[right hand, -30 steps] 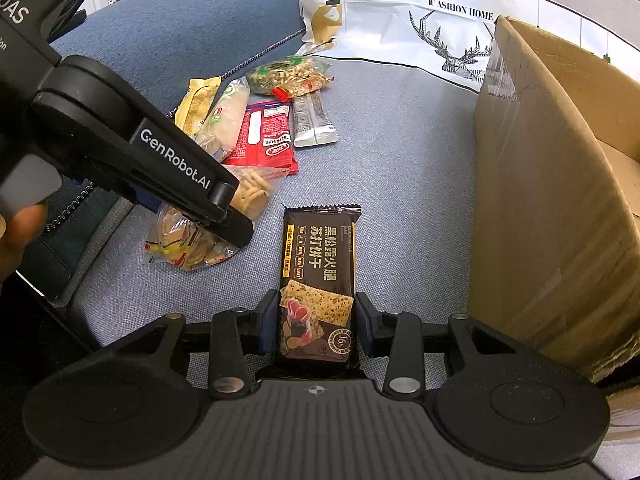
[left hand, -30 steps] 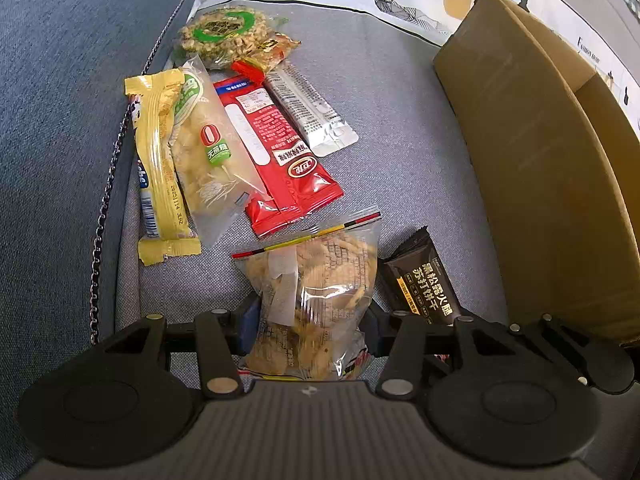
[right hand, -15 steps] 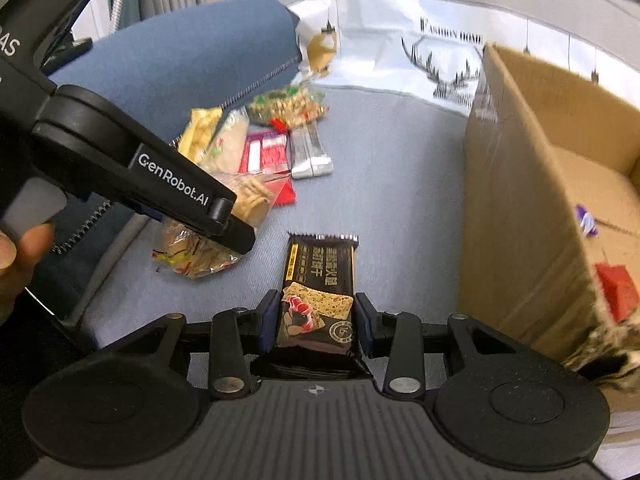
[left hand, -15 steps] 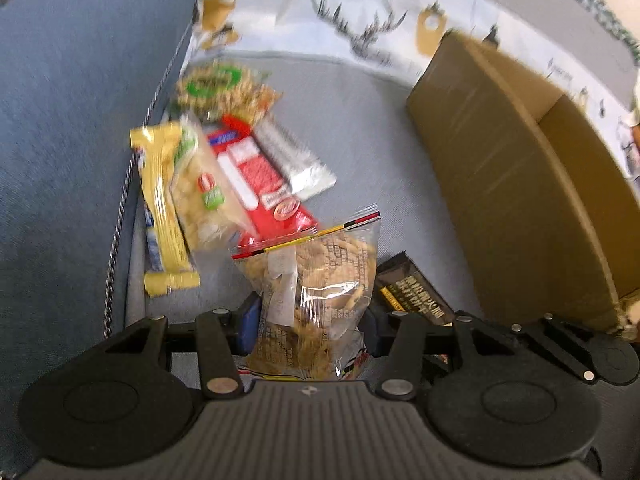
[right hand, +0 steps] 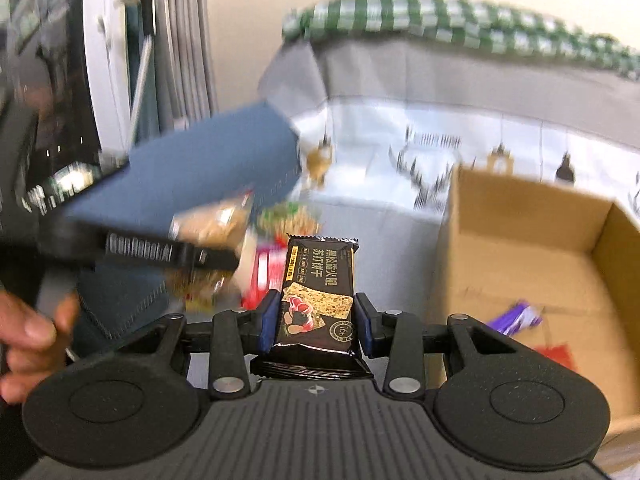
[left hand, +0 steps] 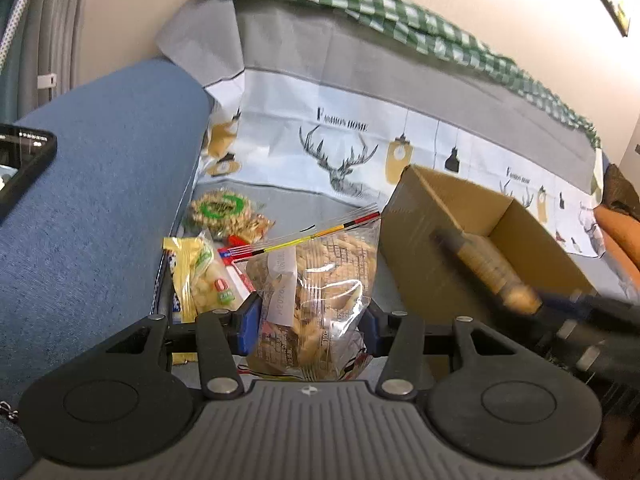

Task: Organize snacks
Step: 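Carry both snacks over the box and open both tools to release them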

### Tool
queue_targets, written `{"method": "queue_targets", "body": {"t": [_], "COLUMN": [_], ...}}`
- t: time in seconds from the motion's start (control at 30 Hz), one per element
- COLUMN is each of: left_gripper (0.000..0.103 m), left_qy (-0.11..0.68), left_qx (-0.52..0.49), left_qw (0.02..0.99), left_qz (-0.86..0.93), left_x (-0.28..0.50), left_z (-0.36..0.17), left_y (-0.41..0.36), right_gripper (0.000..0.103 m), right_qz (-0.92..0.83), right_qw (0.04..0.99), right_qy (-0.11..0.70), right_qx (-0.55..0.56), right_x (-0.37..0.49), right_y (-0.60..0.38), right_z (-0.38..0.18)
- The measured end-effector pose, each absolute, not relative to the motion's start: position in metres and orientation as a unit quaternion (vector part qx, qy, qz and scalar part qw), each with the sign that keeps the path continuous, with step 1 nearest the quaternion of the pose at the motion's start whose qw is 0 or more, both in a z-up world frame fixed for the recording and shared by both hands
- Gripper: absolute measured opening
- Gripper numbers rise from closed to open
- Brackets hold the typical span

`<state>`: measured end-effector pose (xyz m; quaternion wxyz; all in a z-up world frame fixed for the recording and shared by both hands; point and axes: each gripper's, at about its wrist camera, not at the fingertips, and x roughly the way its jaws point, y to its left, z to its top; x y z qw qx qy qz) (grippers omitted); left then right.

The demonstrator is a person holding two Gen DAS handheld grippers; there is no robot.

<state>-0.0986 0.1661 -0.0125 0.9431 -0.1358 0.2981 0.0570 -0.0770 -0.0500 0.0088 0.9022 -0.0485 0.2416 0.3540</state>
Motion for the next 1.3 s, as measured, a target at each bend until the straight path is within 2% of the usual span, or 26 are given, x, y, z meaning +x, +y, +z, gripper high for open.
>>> {"method": "queue_targets", "body": {"t": [0.13, 0.27, 0.43, 0.8, 1.3], "left_gripper": [0.054, 0.054, 0.055, 0.055, 0.055], "left_qy": [0.288, 0.282, 0.281, 0.283, 0.281], "left_qx": [-0.127, -0.115, -0.098, -0.096, -0.042], "left_qw": [0.948, 0.952, 0.954, 0.952, 0.956], "left_qz": [0.046, 0.040, 0.043, 0.063, 0.079], "left_x": [-0.100, -0.098, -0.096, -0.093, -0.085], "left_z": [-0.009, -0.009, -0.010, -0.011, -0.011], "left_y": [0.160, 0.154, 0.148, 0.147, 0.129], "right_gripper": [0.041, 0.041, 0.041, 0.041, 0.041], "right_qz": [0.351, 0.333, 0.296, 0.300, 0.273], "right_qw": [0.915, 0.929, 0.937, 0.939, 0.945], "right_qy": [0.195, 0.155, 0.181, 0.171, 0.172], "right_qx": [-0.038, -0.046, -0.028, -0.002, 0.053], "right_x": [-0.069, -0.060, -0.043, -0.033, -0.022], "right_y": [-0.079, -0.106, -0.130, -0.143, -0.168], "right_z": [0.034, 0.034, 0.009, 0.002, 0.000]}}
